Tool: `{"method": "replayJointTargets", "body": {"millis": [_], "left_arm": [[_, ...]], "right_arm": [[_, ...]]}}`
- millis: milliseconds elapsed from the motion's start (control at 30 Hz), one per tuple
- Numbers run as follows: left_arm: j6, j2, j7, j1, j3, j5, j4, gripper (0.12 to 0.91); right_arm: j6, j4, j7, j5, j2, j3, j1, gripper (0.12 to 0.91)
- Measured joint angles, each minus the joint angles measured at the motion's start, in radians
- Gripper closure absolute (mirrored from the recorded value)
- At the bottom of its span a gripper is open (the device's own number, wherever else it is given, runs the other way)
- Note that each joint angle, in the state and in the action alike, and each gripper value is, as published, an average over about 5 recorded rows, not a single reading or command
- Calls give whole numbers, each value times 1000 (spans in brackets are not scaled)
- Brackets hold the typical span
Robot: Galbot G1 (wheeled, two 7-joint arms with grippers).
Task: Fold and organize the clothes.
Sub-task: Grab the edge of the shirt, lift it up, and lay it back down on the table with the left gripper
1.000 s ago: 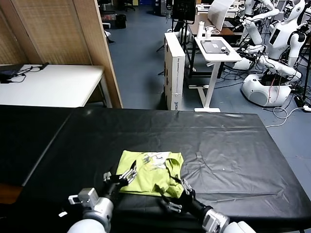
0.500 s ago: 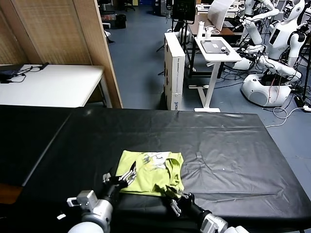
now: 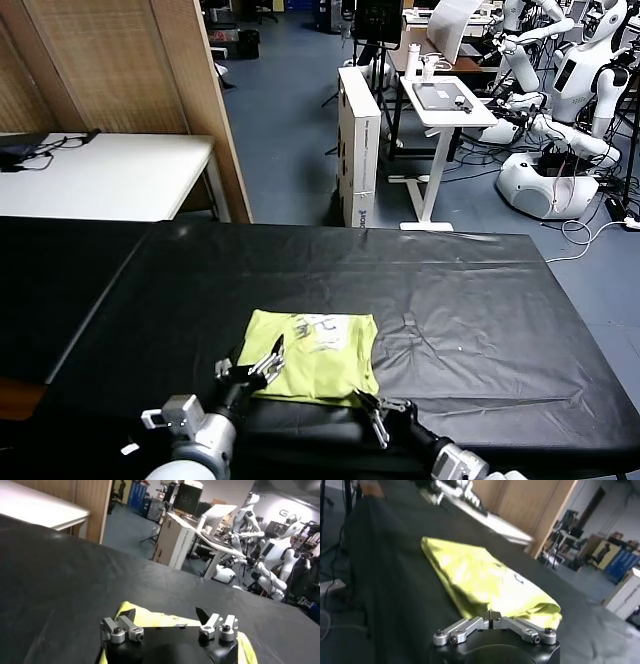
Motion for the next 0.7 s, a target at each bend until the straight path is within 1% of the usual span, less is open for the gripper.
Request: {"method": "replayJointTargets", "body": {"millis": [67, 100, 200, 233, 300, 400, 533, 633, 700], "left_arm": [[-18, 6, 15, -5, -3, 8, 10, 123], [-28, 9, 20, -8, -5, 9, 16, 123], [-64, 9, 35, -19, -17, 7, 41, 123], [-79, 7, 40, -24, -23, 4, 52, 123], [-108, 4, 49, -33, -36, -3, 79, 123], [-147, 3, 59, -38, -54, -15, 123, 123], [-201, 3, 76, -44, -72, -19, 176, 123], [-241, 0, 83, -54, -85, -27, 219, 123], [-256, -3, 86, -57, -92, -40, 247, 123]], "right_arm": [[3, 0, 3, 21, 0, 11, -9, 510], [9, 2, 4, 36, 0, 17, -13, 434], [37, 12, 6, 92, 2, 40, -26, 256], [49, 16, 8, 113, 3, 49, -30, 209], [70, 26, 11, 158, 5, 71, -39, 145], [83, 45, 18, 234, 11, 116, -62, 122], [69, 78, 43, 324, 31, 190, -106, 119], [55, 98, 56, 378, 51, 245, -139, 118], [50, 109, 71, 403, 65, 277, -160, 118]]}}
